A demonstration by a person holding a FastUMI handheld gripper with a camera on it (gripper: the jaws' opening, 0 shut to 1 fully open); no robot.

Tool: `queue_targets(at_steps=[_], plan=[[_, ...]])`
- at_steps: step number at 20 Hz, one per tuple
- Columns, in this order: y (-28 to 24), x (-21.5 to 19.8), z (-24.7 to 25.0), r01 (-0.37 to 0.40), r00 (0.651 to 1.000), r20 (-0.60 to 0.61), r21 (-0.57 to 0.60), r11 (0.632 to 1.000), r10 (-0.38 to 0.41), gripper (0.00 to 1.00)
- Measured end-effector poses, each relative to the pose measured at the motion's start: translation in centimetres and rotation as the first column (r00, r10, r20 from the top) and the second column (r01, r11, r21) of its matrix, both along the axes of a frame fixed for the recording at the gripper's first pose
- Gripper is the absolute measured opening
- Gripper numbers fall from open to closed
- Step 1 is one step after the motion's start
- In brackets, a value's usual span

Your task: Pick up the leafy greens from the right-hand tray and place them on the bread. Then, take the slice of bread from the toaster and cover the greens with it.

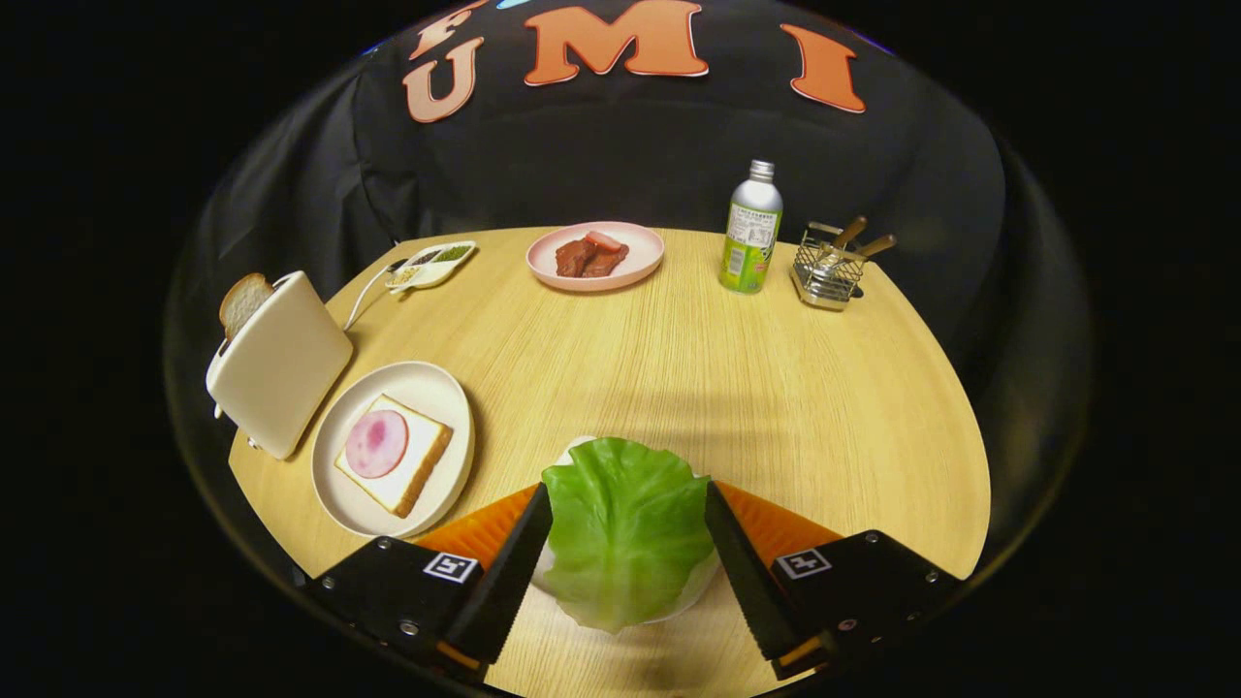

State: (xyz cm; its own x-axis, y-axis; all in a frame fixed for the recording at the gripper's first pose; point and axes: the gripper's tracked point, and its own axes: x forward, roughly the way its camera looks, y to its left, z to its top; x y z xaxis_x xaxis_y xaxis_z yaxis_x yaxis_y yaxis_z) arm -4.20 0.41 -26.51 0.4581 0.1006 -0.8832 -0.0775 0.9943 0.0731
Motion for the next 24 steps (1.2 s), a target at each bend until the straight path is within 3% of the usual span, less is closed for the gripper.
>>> queue_targets(at_steps=[5, 9, 15, 20, 24], plan=[[0.2, -1.0, -2.9, -0.035, 0.993, -0.115, -0.041, 0.999, 0.03, 0.96], [0.3, -1.4, -4.7, -0.043, 0.983, -0.181, -0.06, 0.997, 0.032, 0.88], [0.5, -1.2, -5.4, -0.002, 0.978, -0.206, -0.042, 0.999, -0.007, 0.59], [0.8, -0.5, -5.2, 0.056, 0.98, -0.191, 0.013, 0.998, -0.053, 0.11], [1.9, 1.0, -3.0, 0.058, 0.992, -0.113, 0.078, 0.995, -0.049, 0.04]])
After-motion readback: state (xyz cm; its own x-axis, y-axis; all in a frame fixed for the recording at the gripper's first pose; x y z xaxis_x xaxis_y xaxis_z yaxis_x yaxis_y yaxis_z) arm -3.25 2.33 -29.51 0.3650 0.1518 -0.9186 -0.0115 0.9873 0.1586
